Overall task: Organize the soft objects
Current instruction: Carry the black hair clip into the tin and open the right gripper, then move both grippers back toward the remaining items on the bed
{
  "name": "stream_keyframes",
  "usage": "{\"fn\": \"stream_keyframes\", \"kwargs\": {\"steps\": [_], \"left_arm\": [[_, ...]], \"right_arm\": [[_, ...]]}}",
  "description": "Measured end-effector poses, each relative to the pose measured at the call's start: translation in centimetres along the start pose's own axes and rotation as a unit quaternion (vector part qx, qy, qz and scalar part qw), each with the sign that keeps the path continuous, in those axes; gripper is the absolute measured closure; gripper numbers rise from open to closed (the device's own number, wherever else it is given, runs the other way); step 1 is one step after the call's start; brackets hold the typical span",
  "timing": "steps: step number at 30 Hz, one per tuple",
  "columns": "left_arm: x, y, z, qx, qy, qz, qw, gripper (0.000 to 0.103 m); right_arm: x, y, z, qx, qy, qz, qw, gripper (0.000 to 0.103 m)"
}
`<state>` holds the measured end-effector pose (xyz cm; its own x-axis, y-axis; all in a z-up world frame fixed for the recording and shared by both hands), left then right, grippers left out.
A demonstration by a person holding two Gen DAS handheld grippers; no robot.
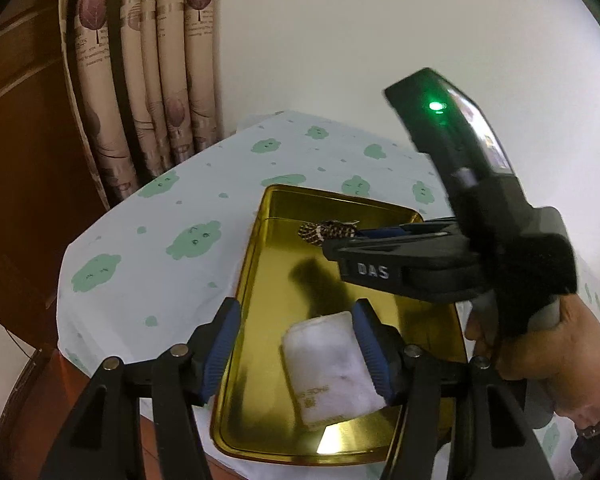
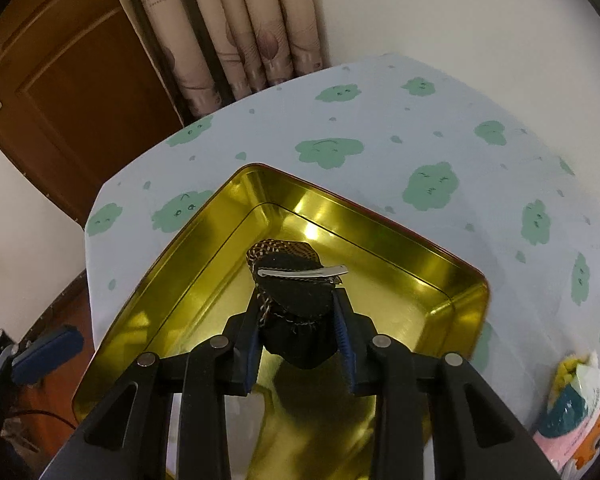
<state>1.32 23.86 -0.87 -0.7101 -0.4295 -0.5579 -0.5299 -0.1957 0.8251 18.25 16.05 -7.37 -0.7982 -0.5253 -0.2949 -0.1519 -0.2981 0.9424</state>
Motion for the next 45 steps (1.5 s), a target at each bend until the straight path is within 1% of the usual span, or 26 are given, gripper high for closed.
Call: {"fn": "stream_keyframes", "kwargs": {"steps": [4, 8, 10, 11, 14, 15, 17, 18, 19, 20, 21, 23, 26, 28, 29, 30, 31, 32, 35, 36, 37, 40, 41, 42, 44, 45], "left_arm": [[0.0, 0.0, 0.1, -0.011, -0.002, 0.001, 0.9999, 0.044], [0.1, -0.1, 0.1, -0.021, -0.004, 0.003, 0.9998, 0.044], [0.1, -0.1, 0.2, -0.020, -0.002, 0.005, 0.9998, 0.044], [0.1, -0.1, 0.3, -0.021, 0.000, 0.005, 0.9998, 0.044], [0.2, -0.2, 0.4, -0.024, 0.003, 0.008, 0.9997, 0.044], [0.2, -0.3, 0.4, -0.025, 0.004, 0.009, 0.9996, 0.044], [0.2, -0.3, 0.4, -0.026, 0.005, 0.011, 0.9996, 0.044], [0.2, -0.3, 0.4, -0.027, 0.005, 0.011, 0.9996, 0.044], [0.2, -0.3, 0.4, -0.028, 0.005, 0.010, 0.9995, 0.044], [0.2, -0.2, 0.4, -0.030, 0.006, 0.009, 0.9995, 0.044], [0.2, -0.1, 0.4, -0.031, 0.008, 0.007, 0.9995, 0.044], [0.1, 0.1, 0.4, -0.030, 0.009, 0.006, 0.9995, 0.044], [0.2, 0.4, 0.2, -0.033, 0.004, 0.001, 0.9994, 0.044], [0.3, 0.5, -0.2, -0.036, -0.003, -0.001, 0.9994, 0.044], [0.3, 0.5, -0.3, -0.036, -0.004, -0.001, 0.9993, 0.044], [0.3, 0.7, -0.4, -0.035, -0.006, -0.002, 0.9994, 0.044], [0.2, 0.8, -0.5, -0.031, -0.008, -0.003, 0.9995, 0.044], [0.1, 1.1, -0.6, -0.027, -0.008, -0.005, 0.9996, 0.044], [-0.3, 2.1, -0.8, -0.012, -0.003, -0.016, 0.9998, 0.044], [-0.5, 2.5, -1.0, -0.007, -0.003, -0.019, 0.9998, 0.044], [-0.5, 2.9, -1.4, -0.001, -0.005, -0.023, 0.9997, 0.044], [-0.4, 3.9, -3.2, 0.017, -0.025, -0.027, 0.9992, 0.044], [-0.3, 4.1, -4.1, 0.023, -0.036, -0.027, 0.9987, 0.044], [0.1, 4.3, -5.3, 0.032, -0.052, -0.023, 0.9979, 0.044], [1.0, 4.6, -7.9, 0.062, -0.082, -0.010, 0.9947, 0.044], [1.6, 4.7, -9.4, 0.079, -0.100, -0.003, 0.9919, 0.044]], "right_arm": [[-1.1, -0.9, 0.2, 0.000, -0.004, 0.009, 1.000, 0.071], [-1.7, -1.1, 0.5, 0.000, -0.007, 0.004, 1.000, 0.067], [-1.8, -1.2, 0.6, 0.004, -0.008, 0.001, 1.000, 0.061], [-1.8, -1.2, 0.6, 0.004, -0.008, 0.001, 1.000, 0.056], [-1.9, -0.8, 0.5, 0.000, -0.014, -0.010, 1.000, 0.053], [-1.9, -0.5, 0.4, -0.006, -0.017, -0.017, 1.000, 0.044], [-2.0, 0.6, 0.1, -0.022, -0.028, -0.040, 0.999, 0.033], [-1.9, 1.1, 0.0, -0.027, -0.030, -0.050, 0.998, 0.034], [-1.9, 1.1, 0.0, -0.027, -0.030, -0.050, 0.998, 0.034], [-1.4, 2.6, -0.3, -0.029, -0.038, -0.077, 0.996, 0.034], [-1.1, 3.4, -0.5, -0.034, -0.045, -0.092, 0.994, 0.034], [0.3, 5.7, -1.2, -0.055, -0.062, -0.130, 0.988, 0.034], [3.0, 8.5, -2.6, -0.059, -0.078, -0.170, 0.981, 0.034], [5.0, 10.0, -3.8, -0.055, -0.092, -0.187, 0.977, 0.034], [5.0, 10.0, -3.8, -0.055, -0.092, -0.187, 0.977, 0.034], [6.3, 10.9, -4.6, -0.051, -0.102, -0.197, 0.974, 0.033], [9.1, 12.3, -6.1, -0.038, -0.123, -0.208, 0.970, 0.033], [10.8, 13.1, -7.1, -0.025, -0.134, -0.213, 0.968, 0.032], [17.2, 15.4, -10.7, 0.028, -0.170, -0.228, 0.958, 0.031], [19.7, 16.3, -12.2, 0.050, -0.186, -0.228, 0.954, 0.025], [21.9, 17.0, -13.6, 0.071, -0.200, -0.227, 0.951, 0.023], [28.9, 19.1, -17.9, 0.146, -0.242, -0.211, 0.936, 0.021], [31.0, 19.6, -19.1, 0.174, -0.254, -0.200, 0.930, 0.020], [33.6, 19.9, -20.9, 0.212, -0.272, -0.178, 0.921, 0.018], [37.6, 20.5, -23.5, 0.243, -0.307, -0.156, 0.907, 0.018], [37.6, 20.5, -23.5, 0.243, -0.307, -0.156, 0.907, 0.018]]}}
Point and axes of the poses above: each gripper's, at about its wrist camera, not at the fingertips, and y roughly against the way its jaws point, z to its left, x to its underside, the point moved 5 cm from there along -y, roughly the way its jaws point, and after that the axes turned 7 degrees about z, right-handed, at the moved point
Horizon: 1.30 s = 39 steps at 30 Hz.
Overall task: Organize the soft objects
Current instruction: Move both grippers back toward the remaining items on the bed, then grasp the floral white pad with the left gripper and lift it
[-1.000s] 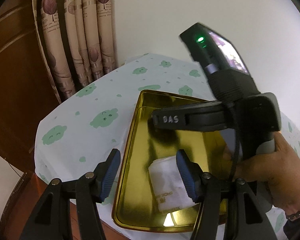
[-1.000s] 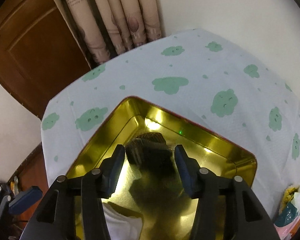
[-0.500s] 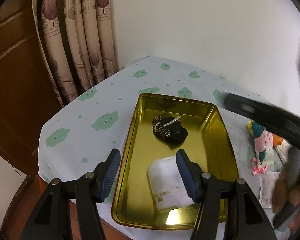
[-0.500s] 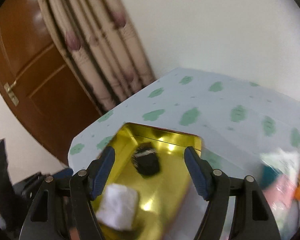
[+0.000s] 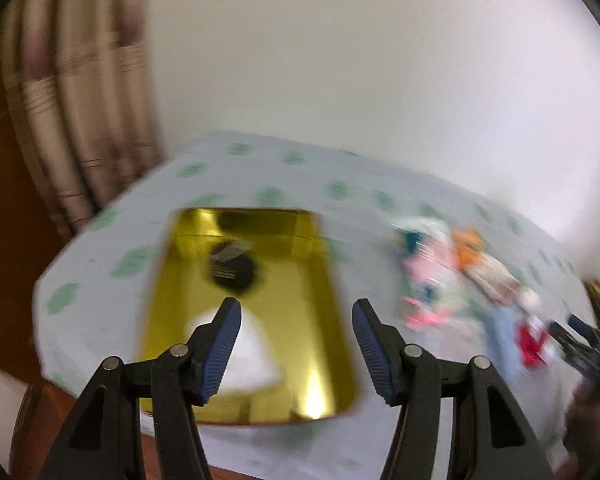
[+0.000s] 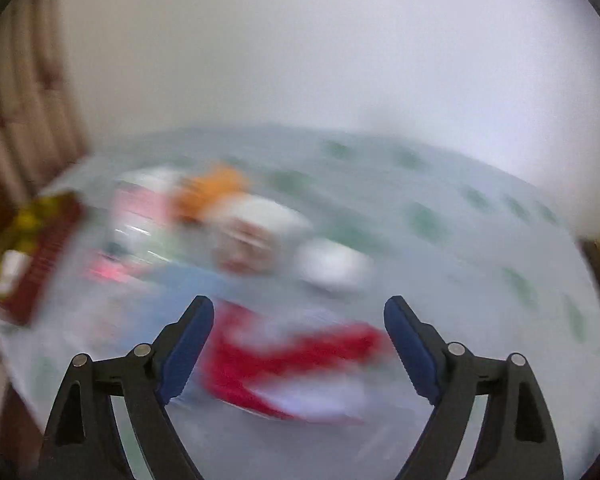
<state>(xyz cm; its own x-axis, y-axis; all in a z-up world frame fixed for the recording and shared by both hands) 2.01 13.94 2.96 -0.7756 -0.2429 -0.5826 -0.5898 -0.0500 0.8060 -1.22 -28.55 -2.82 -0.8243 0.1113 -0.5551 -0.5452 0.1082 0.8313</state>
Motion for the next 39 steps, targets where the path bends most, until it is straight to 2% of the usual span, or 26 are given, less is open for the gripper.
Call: {"fn": "stream_keyframes", "kwargs": {"steps": [1, 2, 3, 5, 6, 8, 9, 12, 14, 19, 28, 33, 35, 37, 39], "left_arm": [[0.4, -0.2, -2.0, 0.021, -0.021, 0.009, 0.9995, 0.044], [0.8, -0.5, -3.5, 0.035, -0.034, 0.017, 0.9987, 0.044], [1.2, -0.9, -5.2, 0.054, -0.051, 0.030, 0.9968, 0.044], [1.9, -2.1, -7.9, 0.085, -0.071, 0.056, 0.9923, 0.044], [2.1, -2.9, -9.1, 0.098, -0.077, 0.072, 0.9896, 0.044], [2.6, -4.5, -10.9, 0.112, -0.088, 0.097, 0.9850, 0.044], [2.7, -5.3, -11.5, 0.118, -0.091, 0.107, 0.9830, 0.044], [3.2, -7.9, -13.4, 0.146, -0.103, 0.145, 0.9731, 0.044], [3.5, -9.9, -14.8, 0.166, -0.112, 0.178, 0.9635, 0.044], [4.2, -13.0, -16.1, 0.196, -0.117, 0.224, 0.9473, 0.044], [3.3, -15.4, -16.3, 0.161, -0.130, 0.224, 0.9524, 0.043], [4.0, -15.5, -17.8, 0.093, -0.198, 0.229, 0.9484, 0.043], [4.4, -15.1, -17.7, 0.073, -0.195, 0.230, 0.9508, 0.042], [4.5, -15.1, -17.4, 0.072, -0.188, 0.224, 0.9536, 0.036], [4.2, -15.1, -16.8, 0.084, -0.172, 0.218, 0.9569, 0.035]], "right_arm": [[0.9, -0.2, -2.3, 0.013, -0.017, 0.006, 1.000, 0.018], [2.2, -0.5, -5.4, 0.044, -0.040, 0.016, 0.998, 0.018], [2.2, -0.5, -5.4, 0.044, -0.040, 0.016, 0.998, 0.018], [4.4, -1.1, -8.5, 0.039, -0.086, 0.028, 0.995, 0.018], [4.8, -1.2, -8.7, 0.031, -0.097, 0.031, 0.994, 0.018], [4.5, -0.5, -8.5, 0.014, -0.096, 0.010, 0.995, 0.017], [4.3, -0.5, -8.1, 0.013, -0.088, 0.003, 0.996, 0.013], [4.3, -0.8, -6.9, 0.005, -0.056, 0.003, 0.998, 0.012], [4.6, -0.5, -6.7, 0.007, -0.047, -0.005, 0.999, 0.012], [5.1, -0.5, -7.2, -0.020, -0.062, -0.004, 0.998, 0.012], [5.0, -0.8, -7.0, -0.039, -0.058, 0.003, 0.998, 0.012], [4.9, -1.2, -7.0, -0.049, -0.057, 0.014, 0.997, 0.012], [4.9, -1.3, -6.9, -0.053, -0.056, 0.017, 0.997, 0.012], [4.9, -1.3, -6.8, -0.054, -0.054, 0.017, 0.997, 0.012], [4.9, -1.4, -6.8, -0.055, -0.053, 0.018, 0.997, 0.012]]}}
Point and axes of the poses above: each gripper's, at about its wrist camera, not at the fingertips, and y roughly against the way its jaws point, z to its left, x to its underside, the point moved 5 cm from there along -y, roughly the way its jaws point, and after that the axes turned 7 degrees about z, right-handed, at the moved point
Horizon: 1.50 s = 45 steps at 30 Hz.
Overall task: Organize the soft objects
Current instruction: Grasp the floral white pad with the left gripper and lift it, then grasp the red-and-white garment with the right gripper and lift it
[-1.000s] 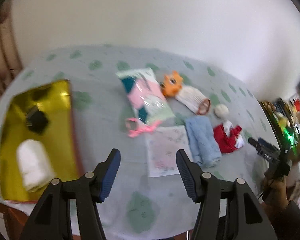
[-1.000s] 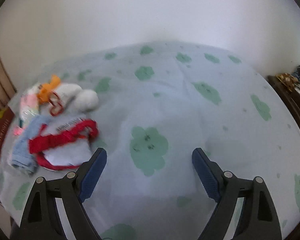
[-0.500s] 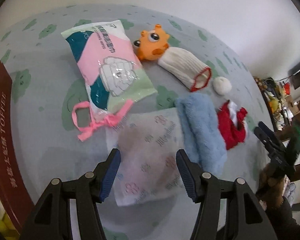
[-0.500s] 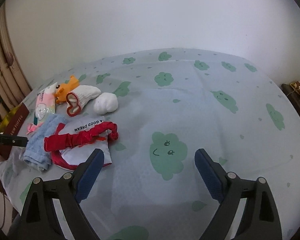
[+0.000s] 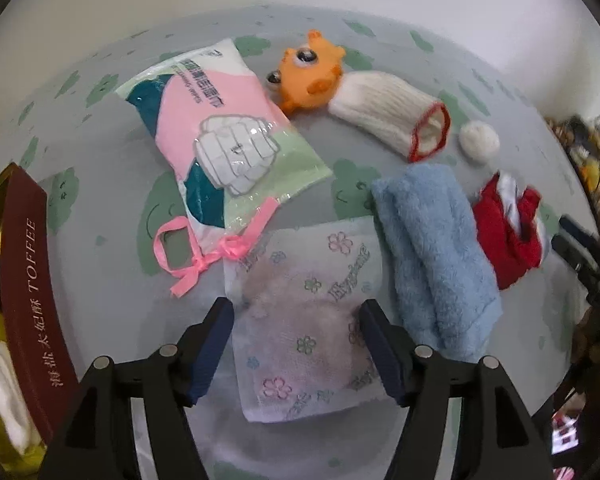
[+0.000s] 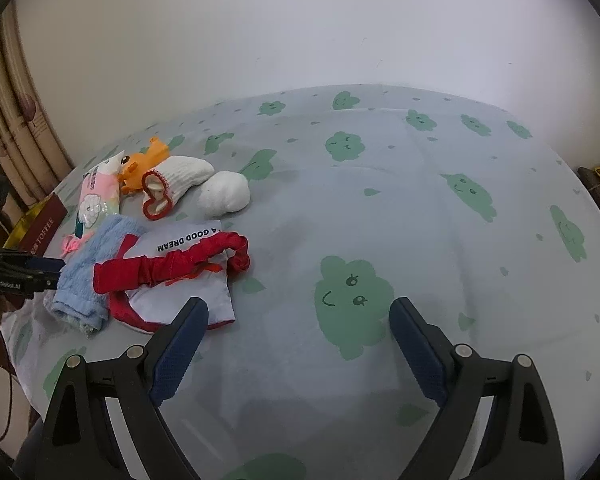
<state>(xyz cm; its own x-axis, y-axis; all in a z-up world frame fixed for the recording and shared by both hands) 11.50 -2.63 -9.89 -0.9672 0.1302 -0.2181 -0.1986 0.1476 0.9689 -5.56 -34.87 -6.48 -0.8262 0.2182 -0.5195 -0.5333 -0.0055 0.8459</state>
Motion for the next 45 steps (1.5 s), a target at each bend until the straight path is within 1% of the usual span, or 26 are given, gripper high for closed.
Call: {"fn": "stream_keyframes", "kwargs": {"steps": [2, 5, 7, 9, 10, 11, 12, 14, 17, 19, 23, 25, 26, 28, 30, 31, 34, 39, 42, 45], "left_arm": [[-0.2, 0.1, 0.0, -0.002, 0.008, 0.005, 1.0000, 0.034], [-0.3, -0.3, -0.8, -0.026, -0.008, 0.022, 0.9994, 0.029], [-0.5, -0.8, -1.4, -0.038, -0.014, 0.024, 0.9989, 0.028], [-0.6, -0.8, -1.3, -0.035, -0.011, 0.021, 0.9991, 0.029], [-0.5, -0.6, -1.2, -0.032, -0.006, 0.014, 0.9994, 0.041], [-0.4, -0.3, -1.1, -0.033, -0.005, 0.003, 0.9994, 0.076], [-0.4, -0.1, -1.1, -0.023, -0.003, 0.000, 0.9997, 0.088], [0.1, 0.4, -0.4, 0.007, 0.025, -0.002, 0.9997, 0.089], [0.7, 0.7, 0.0, 0.020, 0.049, -0.016, 0.9985, 0.090], [1.3, 1.3, -0.1, 0.043, 0.067, -0.024, 0.9966, 0.091], [2.2, 4.1, -0.4, 0.054, 0.084, -0.067, 0.9927, 0.091], [2.7, 5.7, -0.5, 0.056, 0.091, -0.088, 0.9904, 0.091], [2.5, 5.9, -0.9, 0.060, 0.091, -0.092, 0.9897, 0.091], [2.8, 6.3, -1.4, 0.077, 0.094, -0.095, 0.9880, 0.091], [3.1, 6.5, -1.7, 0.082, 0.089, -0.093, 0.9883, 0.091], [3.0, 6.4, -2.1, 0.084, 0.085, -0.092, 0.9886, 0.091], [3.1, 6.5, -2.6, 0.087, 0.081, -0.092, 0.9887, 0.091], [4.0, 6.6, -2.8, 0.090, 0.077, -0.085, 0.9893, 0.091], [4.2, 6.7, -2.8, 0.093, 0.076, -0.082, 0.9895, 0.091], [4.3, 6.8, -2.9, 0.091, 0.070, -0.078, 0.9903, 0.091]], "right_arm": [[0.0, -0.1, 0.1, -0.003, 0.003, 0.003, 1.000, 0.012], [0.0, -0.2, 0.1, -0.007, 0.003, 0.007, 1.000, 0.012], [0.0, -0.4, 0.1, -0.009, 0.003, 0.012, 1.000, 0.012], [0.0, -0.5, 0.1, -0.010, 0.001, 0.015, 1.000, 0.011], [0.0, -0.5, 0.1, -0.011, 0.000, 0.016, 1.000, 0.011], [0.0, -0.5, 0.0, -0.013, 0.000, 0.015, 1.000, 0.010], [0.0, -0.4, 0.0, -0.013, -0.001, 0.015, 1.000, 0.010], [0.1, -0.4, 0.0, -0.013, -0.002, 0.015, 1.000, 0.010], [0.1, -0.4, 0.0, -0.013, -0.002, 0.015, 1.000, 0.010], [0.1, -0.4, -0.1, -0.014, -0.003, 0.012, 1.000, 0.010], [0.1, 0.0, 0.1, -0.018, -0.002, 0.001, 1.000, 0.010], [0.1, 0.4, 0.4, -0.026, 0.007, -0.004, 1.000, 0.010], [0.1, 0.5, 0.8, -0.034, 0.014, -0.003, 0.999, 0.010], [0.0, 0.8, 1.8, -0.056, 0.028, 0.000, 0.998, 0.010], [-0.1, 0.7, 3.6, -0.089, 0.050, 0.013, 0.995, 0.010], [-0.1, 0.7, 4.2, -0.091, 0.062, 0.017, 0.994, 0.010], [-0.2, 0.2, 6.7, -0.070, 0.119, 0.021, 0.990, 0.007], [-0.9, -1.5, 9.0, -0.056, 0.170, 0.030, 0.983, 0.006], [-1.5, -2.4, 9.2, -0.062, 0.184, 0.038, 0.980, 0.006], [-2.1, -3.6, 8.5, -0.098, 0.164, 0.065, 0.980, 0.006]]}}
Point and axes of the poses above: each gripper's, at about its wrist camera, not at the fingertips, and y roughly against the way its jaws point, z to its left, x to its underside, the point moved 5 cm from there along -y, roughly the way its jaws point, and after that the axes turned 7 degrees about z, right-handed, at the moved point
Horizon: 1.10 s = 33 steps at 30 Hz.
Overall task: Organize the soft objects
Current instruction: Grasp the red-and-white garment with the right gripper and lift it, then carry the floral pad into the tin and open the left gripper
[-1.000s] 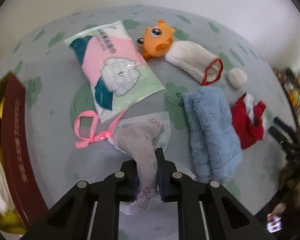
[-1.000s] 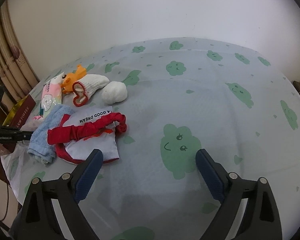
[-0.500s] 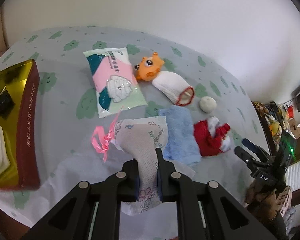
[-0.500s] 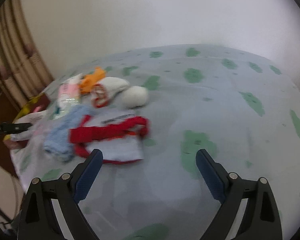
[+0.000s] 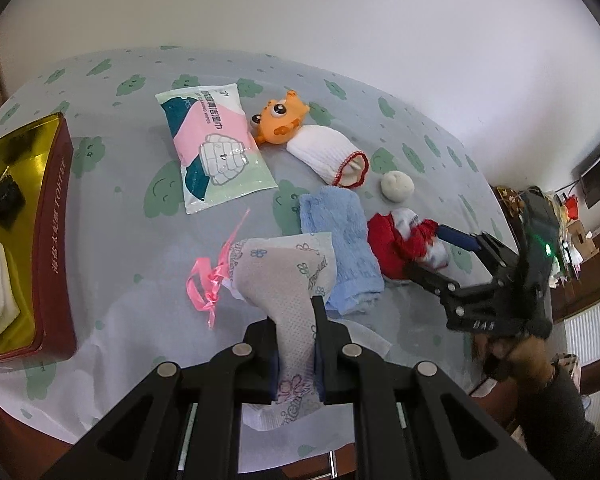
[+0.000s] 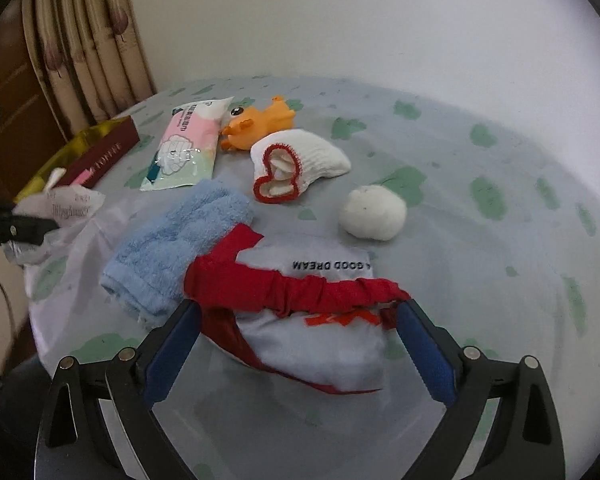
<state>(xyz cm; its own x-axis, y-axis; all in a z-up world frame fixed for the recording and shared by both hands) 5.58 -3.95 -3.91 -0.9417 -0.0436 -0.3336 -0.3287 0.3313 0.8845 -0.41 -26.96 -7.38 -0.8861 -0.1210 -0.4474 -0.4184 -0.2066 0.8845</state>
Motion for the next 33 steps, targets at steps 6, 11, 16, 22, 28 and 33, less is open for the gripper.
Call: {"fn": "stream_keyframes", "kwargs": {"steps": [6, 11, 16, 22, 28, 33], "left_arm": [[0.0, -0.5, 0.0, 0.008, 0.007, 0.008, 0.9999, 0.091], [0.0, -0.7, 0.2, 0.008, 0.010, 0.012, 0.9999, 0.091], [0.0, -0.5, 0.2, 0.004, 0.008, 0.009, 0.9999, 0.090], [0.1, 0.1, 0.2, 0.005, 0.010, 0.002, 0.9999, 0.090], [0.4, 1.2, 0.4, 0.005, 0.012, -0.008, 0.9999, 0.090], [0.8, 2.3, 0.9, -0.001, 0.014, -0.018, 0.9997, 0.090]], "right_arm": [[-0.2, -0.5, -1.5, -0.030, -0.028, 0.015, 0.999, 0.021], [0.0, 0.1, -2.4, 0.003, -0.026, 0.014, 1.000, 0.068], [0.5, 1.7, -2.9, 0.004, -0.048, -0.015, 0.999, 0.084], [1.9, 3.8, -1.6, -0.002, -0.073, -0.059, 0.996, 0.084], [3.5, 5.5, -0.3, -0.006, -0.093, -0.079, 0.992, 0.084], [3.9, 6.6, 1.2, -0.008, -0.088, -0.089, 0.992, 0.084]]}}
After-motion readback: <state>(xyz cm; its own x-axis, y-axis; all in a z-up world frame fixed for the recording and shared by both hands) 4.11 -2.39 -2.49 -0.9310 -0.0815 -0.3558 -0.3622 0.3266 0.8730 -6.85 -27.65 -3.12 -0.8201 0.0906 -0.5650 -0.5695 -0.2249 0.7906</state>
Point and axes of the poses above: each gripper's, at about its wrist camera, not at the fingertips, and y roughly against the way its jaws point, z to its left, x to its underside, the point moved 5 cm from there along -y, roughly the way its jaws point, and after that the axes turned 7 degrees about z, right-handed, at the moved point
